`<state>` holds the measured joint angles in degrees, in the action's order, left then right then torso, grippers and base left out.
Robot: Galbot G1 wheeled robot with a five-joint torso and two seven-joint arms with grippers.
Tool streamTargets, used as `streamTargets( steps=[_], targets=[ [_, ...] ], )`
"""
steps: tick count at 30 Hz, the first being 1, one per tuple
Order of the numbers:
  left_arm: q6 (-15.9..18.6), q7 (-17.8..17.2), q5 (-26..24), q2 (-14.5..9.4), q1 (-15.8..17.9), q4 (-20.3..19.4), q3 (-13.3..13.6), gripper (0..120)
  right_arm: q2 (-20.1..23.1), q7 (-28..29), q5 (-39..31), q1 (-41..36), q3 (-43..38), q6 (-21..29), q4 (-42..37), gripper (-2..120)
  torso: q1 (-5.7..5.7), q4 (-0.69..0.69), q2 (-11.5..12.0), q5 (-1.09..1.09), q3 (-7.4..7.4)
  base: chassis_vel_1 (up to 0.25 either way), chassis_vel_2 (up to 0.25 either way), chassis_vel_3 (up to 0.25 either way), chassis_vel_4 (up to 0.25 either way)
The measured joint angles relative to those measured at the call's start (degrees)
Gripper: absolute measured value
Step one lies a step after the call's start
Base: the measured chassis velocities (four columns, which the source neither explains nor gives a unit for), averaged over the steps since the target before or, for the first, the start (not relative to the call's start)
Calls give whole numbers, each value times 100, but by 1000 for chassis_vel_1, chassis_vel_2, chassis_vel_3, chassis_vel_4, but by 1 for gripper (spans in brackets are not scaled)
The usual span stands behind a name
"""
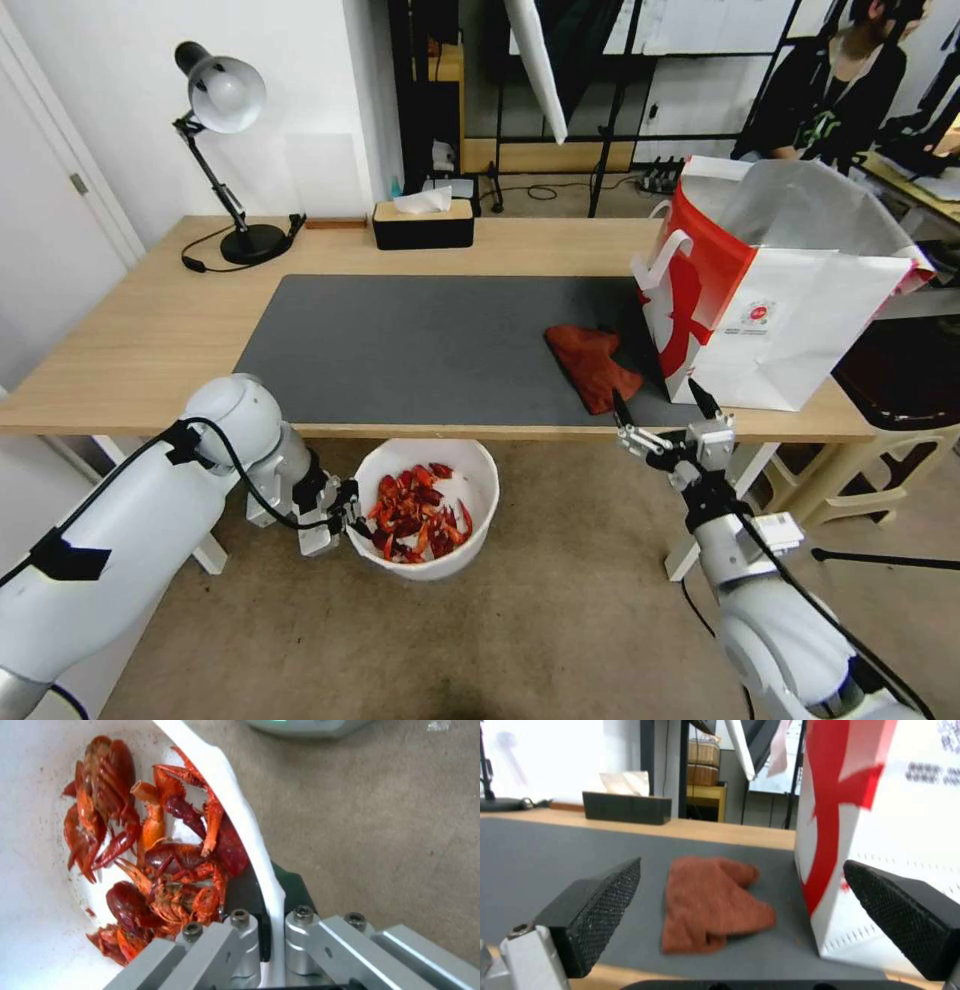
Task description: Sweep shrimp from table into container with towel, then put container into takeout bag.
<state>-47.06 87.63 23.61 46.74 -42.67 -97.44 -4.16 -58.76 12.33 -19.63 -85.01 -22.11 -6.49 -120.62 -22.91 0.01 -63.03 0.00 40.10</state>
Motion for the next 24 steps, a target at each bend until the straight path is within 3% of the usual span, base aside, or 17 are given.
streamTargets(
  steps=[7, 14, 24],
  targets=[
    [1, 0, -224, -211, -280, -440, -11, 0, -223, 23, 425, -378, -66, -357, 192, 100, -1, 0, 0, 0, 1, 0, 0, 0, 0],
    [63, 0, -531, -524, -717, -1367, -116, 0, -437, 65, 692, -669, -124, -523, 153, 100, 0, -1, 0, -1, 1, 0, 0, 0, 0],
    [236, 0, -879, -862, -740, -1785, -183, 0, -514, 76, 796, -679, -121, -551, 203, 100, 0, -1, 0, 0, 1, 0, 0, 0, 0]
  ],
)
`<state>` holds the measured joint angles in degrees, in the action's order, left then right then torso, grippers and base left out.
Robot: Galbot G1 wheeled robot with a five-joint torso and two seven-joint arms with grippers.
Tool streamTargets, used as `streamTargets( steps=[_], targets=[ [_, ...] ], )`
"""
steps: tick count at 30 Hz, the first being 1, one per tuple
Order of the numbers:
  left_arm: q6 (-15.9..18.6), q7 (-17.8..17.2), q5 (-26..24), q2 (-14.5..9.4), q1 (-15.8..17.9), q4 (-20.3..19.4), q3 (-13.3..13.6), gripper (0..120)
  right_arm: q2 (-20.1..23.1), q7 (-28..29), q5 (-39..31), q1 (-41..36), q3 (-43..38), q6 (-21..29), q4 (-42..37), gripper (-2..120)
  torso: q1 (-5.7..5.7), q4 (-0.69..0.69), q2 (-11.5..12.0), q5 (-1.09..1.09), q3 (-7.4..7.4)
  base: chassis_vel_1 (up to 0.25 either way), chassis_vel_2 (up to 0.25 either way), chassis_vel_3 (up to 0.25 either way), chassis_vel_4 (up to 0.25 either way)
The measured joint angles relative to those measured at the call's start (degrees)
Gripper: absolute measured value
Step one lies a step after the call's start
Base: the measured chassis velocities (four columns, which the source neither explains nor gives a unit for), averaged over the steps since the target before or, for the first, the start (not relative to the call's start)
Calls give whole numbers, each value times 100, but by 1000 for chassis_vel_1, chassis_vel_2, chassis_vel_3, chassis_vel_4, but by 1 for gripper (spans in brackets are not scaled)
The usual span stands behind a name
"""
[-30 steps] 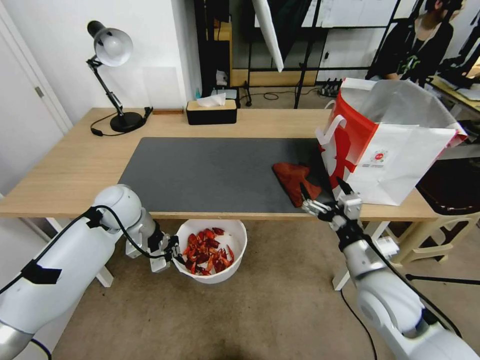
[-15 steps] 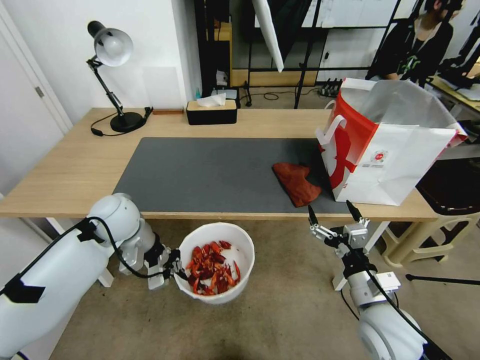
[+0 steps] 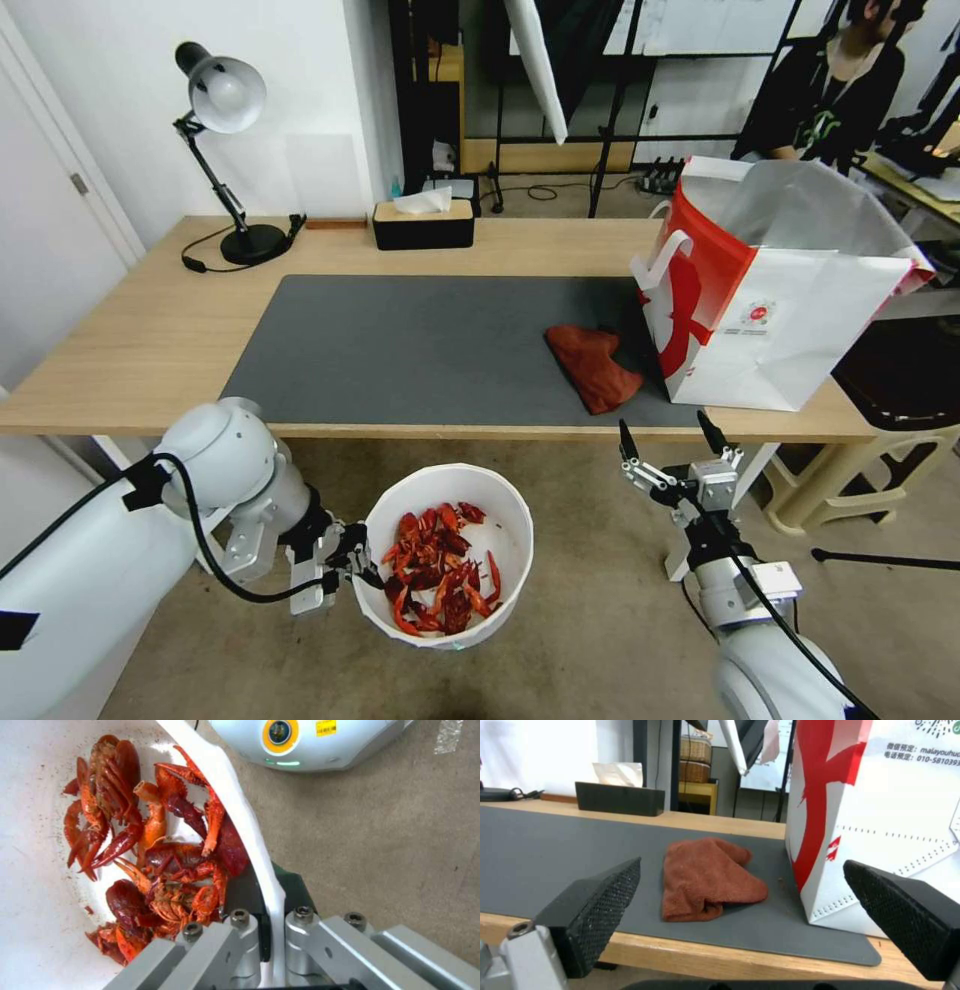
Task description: Sweep shrimp from table into container with towel, then put container into takeout bag.
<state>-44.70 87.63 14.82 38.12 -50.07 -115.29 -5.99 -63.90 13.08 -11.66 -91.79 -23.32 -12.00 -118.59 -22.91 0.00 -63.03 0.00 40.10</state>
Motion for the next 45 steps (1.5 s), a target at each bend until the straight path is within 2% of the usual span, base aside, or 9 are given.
streamTargets(
  steps=[6, 15, 17, 26, 29, 30, 37, 39, 45],
  targets=[
    [140, 0, -362, -279, 331, -56, 14, 0, -13, -32, 24, -7, 15, -16, 6, 100, 0, 0, 0, 1, 0, 0, 0, 0, 0],
    [340, -1, -637, -335, 900, -31, 178, 0, -9, -64, 28, -75, -9, -48, -35, 100, 0, 1, 0, 0, 1, 0, 0, 0, 0],
    [445, -24, -868, -396, 1343, 37, 287, 0, -11, -69, 23, -112, -21, -61, -58, 100, 0, 0, 0, 0, 1, 0, 0, 0, 0],
    [497, -156, -1168, -418, 2114, 369, 591, 0, -59, -80, 37, -111, 19, -70, -58, 100, -1, 0, 0, 0, 1, 0, 0, 0, 0],
    [521, -186, -1224, -295, 2610, 623, 776, 0, -76, -83, 44, -82, 39, -66, -58, 100, -2, 0, 0, -1, 1, 0, 0, 0, 0],
    [521, -186, -1224, -295, 2610, 623, 776, 0, -76, -83, 44, -82, 39, -66, -58, 100, -2, 0, 0, -1, 1, 0, 0, 0, 0],
    [552, -187, -1254, -92, 3441, 1015, 1171, 0, -80, -88, 45, -49, 49, -52, -47, 100, -2, 0, 1, 2, 1, 0, 0, 0, 0],
    [584, -187, -1251, 71, 3898, 1195, 1451, 0, -92, -91, 47, -31, 63, -48, -26, 100, -2, 1, 1, 0, 0, 0, 0, 0, 0],
    [614, -173, -1240, 338, 4426, 1501, 1805, 0, -114, -107, 52, -35, 84, -48, -20, 100, -2, 1, 1, 1, 0, 0, 0, 0, 0]
  ],
)
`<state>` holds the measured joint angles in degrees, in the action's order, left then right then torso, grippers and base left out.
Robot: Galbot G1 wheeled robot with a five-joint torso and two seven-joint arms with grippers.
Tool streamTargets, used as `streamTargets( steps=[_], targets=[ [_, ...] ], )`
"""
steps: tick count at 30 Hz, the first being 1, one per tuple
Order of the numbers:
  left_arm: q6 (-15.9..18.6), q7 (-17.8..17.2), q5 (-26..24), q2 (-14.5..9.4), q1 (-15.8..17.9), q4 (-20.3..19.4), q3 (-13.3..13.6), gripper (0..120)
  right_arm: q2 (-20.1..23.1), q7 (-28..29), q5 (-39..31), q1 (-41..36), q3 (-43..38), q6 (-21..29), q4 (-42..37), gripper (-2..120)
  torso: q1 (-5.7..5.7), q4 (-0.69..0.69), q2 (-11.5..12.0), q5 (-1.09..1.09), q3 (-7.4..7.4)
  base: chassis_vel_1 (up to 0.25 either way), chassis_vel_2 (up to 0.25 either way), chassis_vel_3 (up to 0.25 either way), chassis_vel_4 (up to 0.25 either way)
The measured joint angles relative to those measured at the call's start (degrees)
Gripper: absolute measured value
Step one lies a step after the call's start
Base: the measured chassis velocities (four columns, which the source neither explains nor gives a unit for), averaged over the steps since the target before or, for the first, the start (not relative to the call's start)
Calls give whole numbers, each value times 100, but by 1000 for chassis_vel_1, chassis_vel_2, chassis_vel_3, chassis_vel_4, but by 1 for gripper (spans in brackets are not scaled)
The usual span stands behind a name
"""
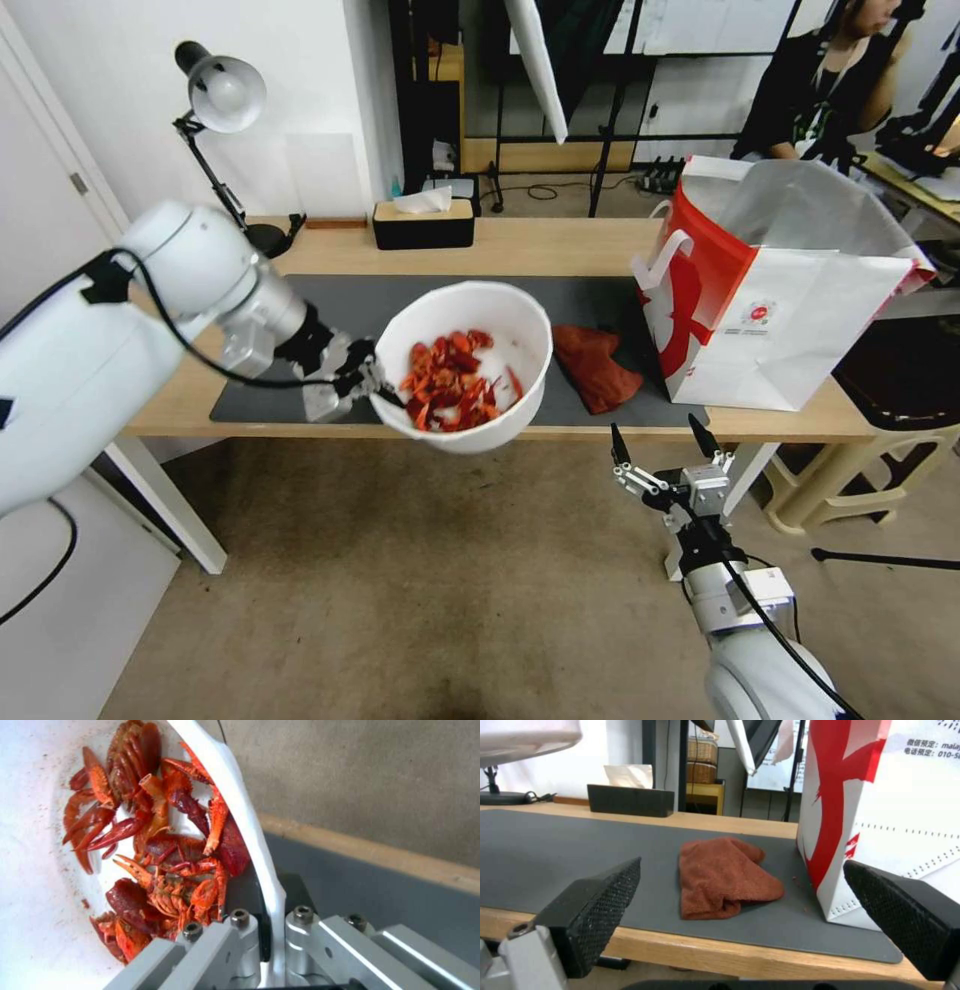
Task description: Sweep shrimp from table into container with towel, then put container into takeout bag.
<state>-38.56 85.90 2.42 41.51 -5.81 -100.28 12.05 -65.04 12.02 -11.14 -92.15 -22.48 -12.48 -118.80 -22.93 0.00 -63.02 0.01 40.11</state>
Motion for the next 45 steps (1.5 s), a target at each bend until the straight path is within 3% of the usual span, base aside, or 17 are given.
streamTargets(
  steps=[6, 9, 15, 23, 29, 33, 35, 36, 37, 41, 45],
  targets=[
    [0, 2, -10, 200, 352, 254, 310, 0, -4, -3, -1, -4, -1, 0, -3, 100, 0, -2, 0, -1, 0, 0, 0, 0, 0],
    [-1, -9, -39, 462, 714, 591, 600, 0, -16, -16, -2, -1, 1, -8, 18, 100, 0, 0, 0, 0, 0, 0, 0, 0, 0],
    [-1, -21, 0, 791, 1067, 1081, 723, 0, -39, -28, -1, 6, 10, -28, 43, 100, 1, -1, 0, -1, 0, 0, 0, 0, 0],
    [-1, -21, 16, 883, 1159, 1201, 752, 0, -43, -28, -1, 8, 10, -34, 52, 100, 1, -2, 0, -1, 0, 0, 0, 0, 0],
    [-1, -21, 63, 1103, 1375, 1493, 799, 0, -53, -31, -1, 11, 10, -51, 73, 100, 1, 0, 0, 0, 0, 0, 0, 0, 0],
    [-1, -21, 99, 1360, 1625, 1807, 880, 0, -73, -33, 1, 6, 8, -57, 83, 100, 1, -2, 0, -2, 1, 0, 0, 0, 0],
    [1, -34, 97, 1503, 1791, 1961, 1004, 0, -83, -34, 2, 22, 17, -61, 90, 100, 1, -3, 0, -2, 1, 0, 0, 0, 0],
    [4, -46, 86, 1696, 1993, 2127, 1133, 0, -89, -39, 3, 35, 29, -66, 104, 100, 1, -1, 0, 0, 0, 0, 0, 0, 0],
    [4, -46, 86, 1696, 1993, 2127, 1133, 0, -89, -39, 3, 35, 29, -66, 104, 100, 1, -1, 0, 0, 0, 0, 0, 0, 0],
    [1, -47, 90, 2368, 2544, 2752, 1272, 0, -102, -61, 25, -26, 42, -133, 139, 100, 1, 1, 0, 1, 0, 0, 0, 0, 0],
    [-11, -47, 90, 2540, 2721, 2948, 1348, 0, -90, -62, 25, -47, 26, -148, 137, 100, 1, -1, 1, 0, 0, 0, 0, 0, 0]
  ],
)
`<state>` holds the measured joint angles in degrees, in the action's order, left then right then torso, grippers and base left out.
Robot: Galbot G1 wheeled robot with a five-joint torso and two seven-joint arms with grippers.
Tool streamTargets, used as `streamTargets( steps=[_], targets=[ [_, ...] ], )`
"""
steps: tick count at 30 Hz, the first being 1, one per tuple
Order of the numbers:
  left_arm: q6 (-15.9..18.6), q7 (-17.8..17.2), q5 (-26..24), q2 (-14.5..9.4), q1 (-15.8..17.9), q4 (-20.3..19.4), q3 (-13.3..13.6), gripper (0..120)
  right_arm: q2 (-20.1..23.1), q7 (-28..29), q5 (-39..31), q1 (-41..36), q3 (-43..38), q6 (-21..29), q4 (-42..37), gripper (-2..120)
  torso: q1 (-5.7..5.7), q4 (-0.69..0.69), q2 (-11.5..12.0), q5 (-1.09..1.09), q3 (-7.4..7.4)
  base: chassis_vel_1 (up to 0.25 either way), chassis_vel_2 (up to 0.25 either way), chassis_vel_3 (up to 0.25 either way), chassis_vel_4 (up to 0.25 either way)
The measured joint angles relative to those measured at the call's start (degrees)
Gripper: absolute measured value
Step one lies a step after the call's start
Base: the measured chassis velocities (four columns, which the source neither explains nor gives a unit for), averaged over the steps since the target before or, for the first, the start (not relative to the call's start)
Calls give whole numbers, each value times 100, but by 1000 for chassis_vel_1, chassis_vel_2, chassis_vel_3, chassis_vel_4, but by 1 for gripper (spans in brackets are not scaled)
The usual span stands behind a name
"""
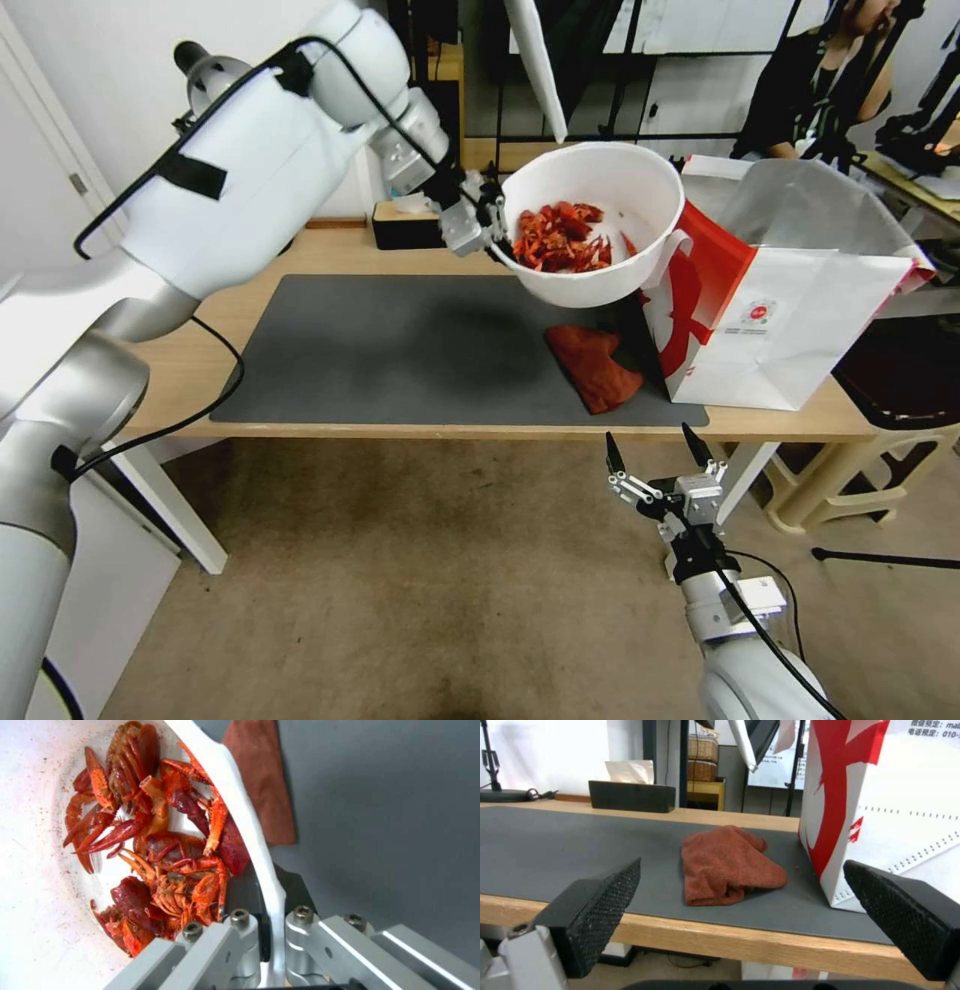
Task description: Sweep shrimp from table into container with towel, then put container into takeout bag.
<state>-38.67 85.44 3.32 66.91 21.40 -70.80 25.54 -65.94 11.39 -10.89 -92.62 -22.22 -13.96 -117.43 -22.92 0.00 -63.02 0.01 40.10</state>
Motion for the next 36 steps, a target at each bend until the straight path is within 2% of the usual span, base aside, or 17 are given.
streamTargets(
  steps=[2, 4, 5, 13, 17, 20, 31, 35, 36],
  targets=[
    [-5, -2, -15, 111, 116, 131, 48, 0, 9, 0, 0, -10, -18, -21, 2, 100, 0, -1, 0, -1, 0, 0, 0, 0, 0],
    [-60, -4, -17, 329, 305, 418, 86, 0, 7, -5, 1, -52, -22, -66, 22, 100, 0, 1, 0, 0, 0, 0, 0, 0, 0],
    [-60, -4, -17, 329, 305, 418, 86, 0, 7, -5, 1, -52, -22, -66, 22, 100, 0, 1, 0, 0, 0, 0, 0, 0, 0],
    [-101, -32, -85, 807, 734, 1049, 118, 0, -17, -16, 15, -52, 7, -90, 30, 100, 0, 1, 0, 0, 0, 0, 0, 0, 0],
    [-105, -52, -116, 926, 848, 1227, 117, 0, -21, -18, 20, -42, 18, -92, 36, 100, 0, 0, 0, 0, 0, 0, 0, 0, 0],
    [-104, -129, -137, 1109, 999, 1449, 142, 0, -24, -19, 22, -38, 24, -97, 46, 100, 0, -1, 0, -1, 0, 0, 0, 0, 0],
    [-32, -311, -173, 1518, 1075, 1707, 188, 0, -31, -23, 29, -25, 32, -124, 77, 100, 0, -1, 0, -1, 0, 0, 0, 0, 0],
    [-33, -505, -153, 1782, 1091, 1861, 190, 0, -45, -25, 29, -17, 42, -131, 89, 100, 0, 1, 0, 1, 0, 0, 0, 0, 0],
    [-33, -505, -153, 1782, 1091, 1861, 190, 0, -45, -25, 29, -17, 42, -131, 89, 100, 0, 1, 0, 1, 0, 0, 0, 0, 0]
  ],
)
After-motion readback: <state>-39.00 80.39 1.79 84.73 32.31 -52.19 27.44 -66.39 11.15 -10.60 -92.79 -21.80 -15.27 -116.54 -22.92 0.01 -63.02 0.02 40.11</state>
